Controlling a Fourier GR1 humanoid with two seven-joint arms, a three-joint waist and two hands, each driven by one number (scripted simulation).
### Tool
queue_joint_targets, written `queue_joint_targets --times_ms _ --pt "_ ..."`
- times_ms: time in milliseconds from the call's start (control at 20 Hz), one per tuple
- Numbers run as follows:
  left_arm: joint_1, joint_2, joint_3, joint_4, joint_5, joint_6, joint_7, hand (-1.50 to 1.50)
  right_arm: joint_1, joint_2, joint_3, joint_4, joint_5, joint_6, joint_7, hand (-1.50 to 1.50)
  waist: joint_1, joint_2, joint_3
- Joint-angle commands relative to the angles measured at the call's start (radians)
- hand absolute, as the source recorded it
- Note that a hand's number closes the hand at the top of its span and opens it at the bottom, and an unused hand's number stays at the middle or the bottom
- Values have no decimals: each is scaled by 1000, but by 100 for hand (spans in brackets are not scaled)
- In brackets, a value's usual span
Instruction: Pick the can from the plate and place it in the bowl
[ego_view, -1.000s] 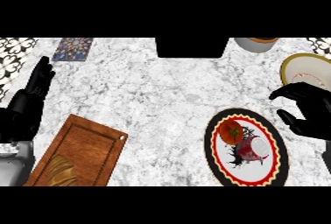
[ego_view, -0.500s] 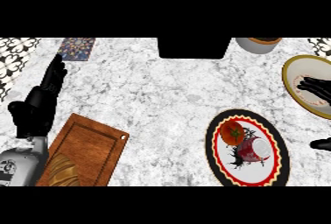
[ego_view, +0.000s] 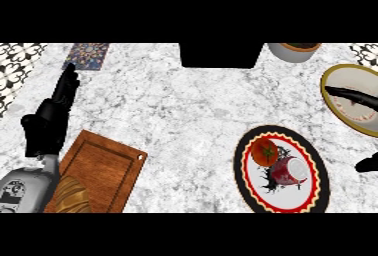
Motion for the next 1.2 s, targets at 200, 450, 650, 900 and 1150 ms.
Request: queue_joint_targets --times_ms 200,450,650,900,1150 --pt "74 -14 1 -35 -20 3 -19 0 -44 -25 142 -47 168 98 -96 -150 -5 -6 -2" --pt "33 10 39 -56 6 -33 35 0 -76 27 222 -76 236 91 -40 -150 -8 -7 -2" --pt "40 -24 13 -76 -24 -18 64 0 -96 33 254 -128 285 113 57 -150 -12 -8 -2" --pt "29 -25 41 -65 -34 -23 42 0 -57 77 322 -114 447 35 121 -150 -15 -7 -2" --pt "-42 -41 77 3 -47 -53 57 0 -50 193 273 -53 538 24 130 -150 -21 -6 -2"
